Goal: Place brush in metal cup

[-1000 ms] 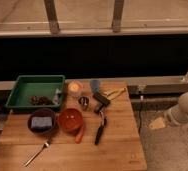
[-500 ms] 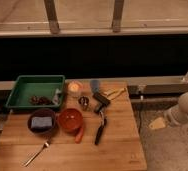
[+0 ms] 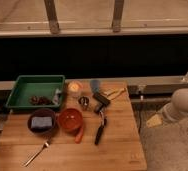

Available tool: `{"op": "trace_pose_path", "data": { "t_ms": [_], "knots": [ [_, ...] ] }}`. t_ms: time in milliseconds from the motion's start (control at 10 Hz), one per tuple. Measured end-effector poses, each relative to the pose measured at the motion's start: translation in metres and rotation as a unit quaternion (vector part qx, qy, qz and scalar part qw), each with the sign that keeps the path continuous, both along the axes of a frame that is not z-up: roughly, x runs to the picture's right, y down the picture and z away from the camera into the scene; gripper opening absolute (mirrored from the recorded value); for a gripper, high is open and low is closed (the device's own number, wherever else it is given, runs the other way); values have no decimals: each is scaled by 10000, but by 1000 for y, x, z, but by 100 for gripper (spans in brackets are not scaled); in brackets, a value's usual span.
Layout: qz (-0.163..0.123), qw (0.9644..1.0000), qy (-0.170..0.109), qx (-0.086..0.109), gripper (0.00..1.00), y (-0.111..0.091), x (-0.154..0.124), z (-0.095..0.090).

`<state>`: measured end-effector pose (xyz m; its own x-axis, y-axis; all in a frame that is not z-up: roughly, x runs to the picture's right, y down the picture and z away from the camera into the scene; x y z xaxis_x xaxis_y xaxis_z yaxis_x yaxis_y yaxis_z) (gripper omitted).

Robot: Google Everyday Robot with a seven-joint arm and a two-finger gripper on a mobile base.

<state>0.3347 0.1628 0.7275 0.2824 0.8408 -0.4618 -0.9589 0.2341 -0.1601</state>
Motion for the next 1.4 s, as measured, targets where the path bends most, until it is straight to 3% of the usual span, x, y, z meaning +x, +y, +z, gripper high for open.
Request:
{"op": "trace_pose_path", "data": {
  "t_ms": [400,700,1200,1400],
  "knots": [
    [-359,9993,-79,-54,80,-32,-89,25],
    [-380,9981,-442,-182,80,-48,-155,34],
    [-450,9977,-459,-232,80,-45,-154,34],
    [-512,9960,-642,-360,80,-30,-169,43]
  ]
}}
